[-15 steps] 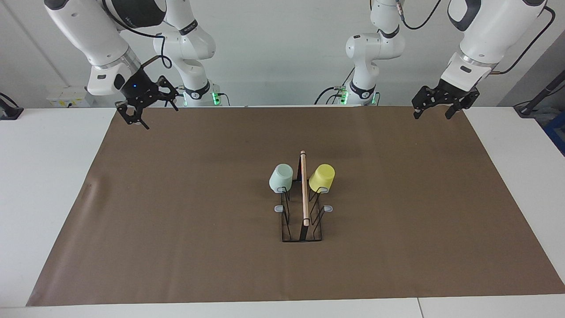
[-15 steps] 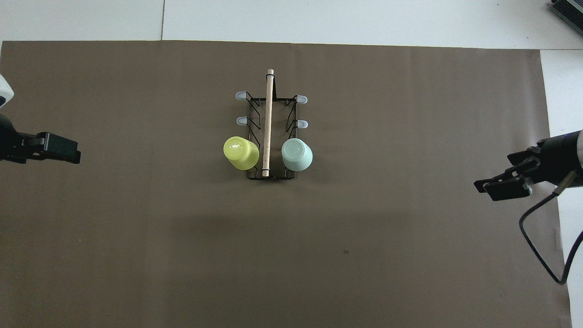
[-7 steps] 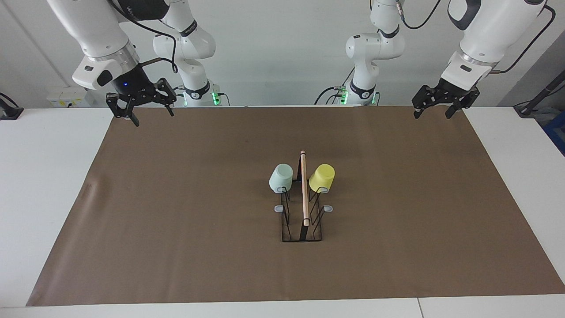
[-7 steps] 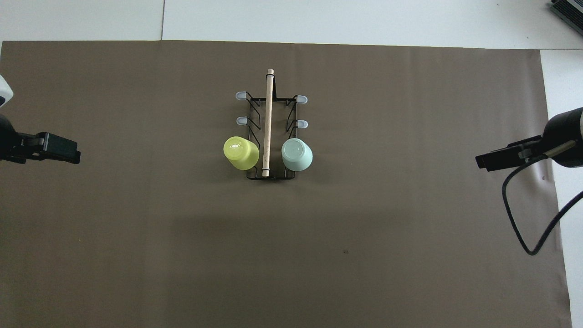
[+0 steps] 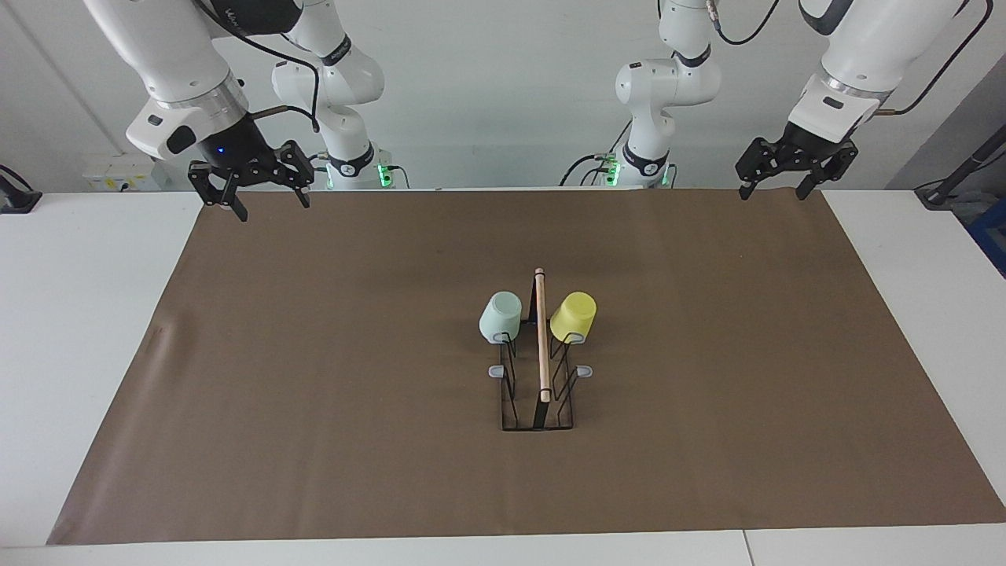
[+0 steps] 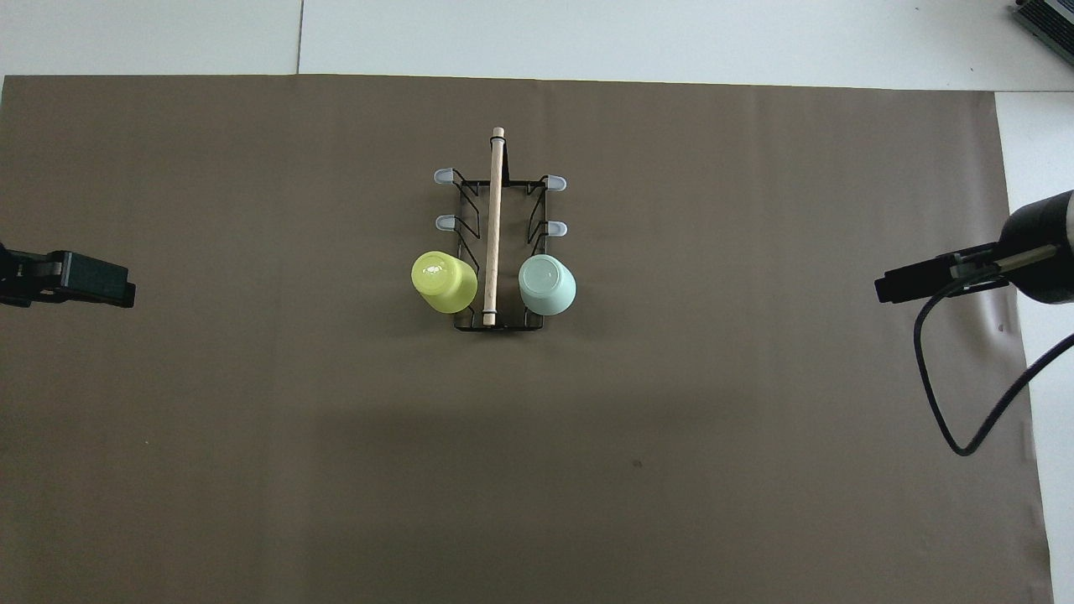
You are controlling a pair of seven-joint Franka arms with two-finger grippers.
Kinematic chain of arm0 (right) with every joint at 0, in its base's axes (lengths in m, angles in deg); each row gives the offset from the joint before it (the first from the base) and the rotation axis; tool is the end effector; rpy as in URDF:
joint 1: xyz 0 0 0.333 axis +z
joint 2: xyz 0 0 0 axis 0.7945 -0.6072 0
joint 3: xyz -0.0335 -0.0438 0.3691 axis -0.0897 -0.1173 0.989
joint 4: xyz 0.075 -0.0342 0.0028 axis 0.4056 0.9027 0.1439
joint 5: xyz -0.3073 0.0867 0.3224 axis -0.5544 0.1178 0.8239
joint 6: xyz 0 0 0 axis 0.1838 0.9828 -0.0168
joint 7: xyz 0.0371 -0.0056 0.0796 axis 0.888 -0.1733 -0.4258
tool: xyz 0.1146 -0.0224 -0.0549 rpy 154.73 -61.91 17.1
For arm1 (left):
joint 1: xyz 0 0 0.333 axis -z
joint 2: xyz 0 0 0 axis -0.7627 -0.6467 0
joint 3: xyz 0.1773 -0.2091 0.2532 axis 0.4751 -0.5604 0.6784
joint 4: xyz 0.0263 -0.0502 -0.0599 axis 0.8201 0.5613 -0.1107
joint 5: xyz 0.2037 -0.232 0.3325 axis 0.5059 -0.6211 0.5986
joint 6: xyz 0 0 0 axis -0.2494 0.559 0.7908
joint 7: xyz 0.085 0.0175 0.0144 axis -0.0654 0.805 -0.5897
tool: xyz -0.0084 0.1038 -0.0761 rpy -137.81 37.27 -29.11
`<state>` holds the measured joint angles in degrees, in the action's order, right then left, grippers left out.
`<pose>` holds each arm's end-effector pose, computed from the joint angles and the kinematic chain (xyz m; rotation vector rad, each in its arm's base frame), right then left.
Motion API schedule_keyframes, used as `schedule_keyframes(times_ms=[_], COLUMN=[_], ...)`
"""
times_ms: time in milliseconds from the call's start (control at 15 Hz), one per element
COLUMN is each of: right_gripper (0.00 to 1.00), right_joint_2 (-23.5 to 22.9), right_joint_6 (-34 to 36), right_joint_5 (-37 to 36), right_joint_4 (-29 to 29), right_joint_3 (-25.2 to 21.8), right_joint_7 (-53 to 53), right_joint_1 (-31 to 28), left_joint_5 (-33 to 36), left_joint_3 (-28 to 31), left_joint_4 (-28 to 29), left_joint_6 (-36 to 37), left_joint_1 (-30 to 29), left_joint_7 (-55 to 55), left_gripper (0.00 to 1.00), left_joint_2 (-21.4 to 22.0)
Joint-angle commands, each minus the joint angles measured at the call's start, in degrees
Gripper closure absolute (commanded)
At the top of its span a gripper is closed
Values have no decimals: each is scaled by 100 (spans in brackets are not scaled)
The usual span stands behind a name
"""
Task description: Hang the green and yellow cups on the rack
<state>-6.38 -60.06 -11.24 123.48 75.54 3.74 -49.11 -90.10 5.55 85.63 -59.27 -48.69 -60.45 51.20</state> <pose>0.6031 0.0333 0.6667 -3.0393 -0.2692 -0.0252 0.5836 -0.0465 0.6807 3.1206 -0.1102 -0.0239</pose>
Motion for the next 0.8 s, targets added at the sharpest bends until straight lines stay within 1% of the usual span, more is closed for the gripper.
schedule_keyframes(times_ms=[0, 735], right_gripper=[0, 0], right_joint_2=[-71, -53], right_joint_6=[52, 69], right_joint_5=[-122, -174], right_joint_4=[-151, -151], right_joint_3=[18, 9], right_joint_7=[144, 144], right_joint_1=[54, 10], left_joint_5=[-68, -68], left_joint_3=[-22, -22], left_joint_4=[20, 20], left_joint_6=[94, 94], left_joint_1=[-40, -49], left_joint_7=[6, 6], left_gripper=[0, 0], left_joint_2=[65, 65])
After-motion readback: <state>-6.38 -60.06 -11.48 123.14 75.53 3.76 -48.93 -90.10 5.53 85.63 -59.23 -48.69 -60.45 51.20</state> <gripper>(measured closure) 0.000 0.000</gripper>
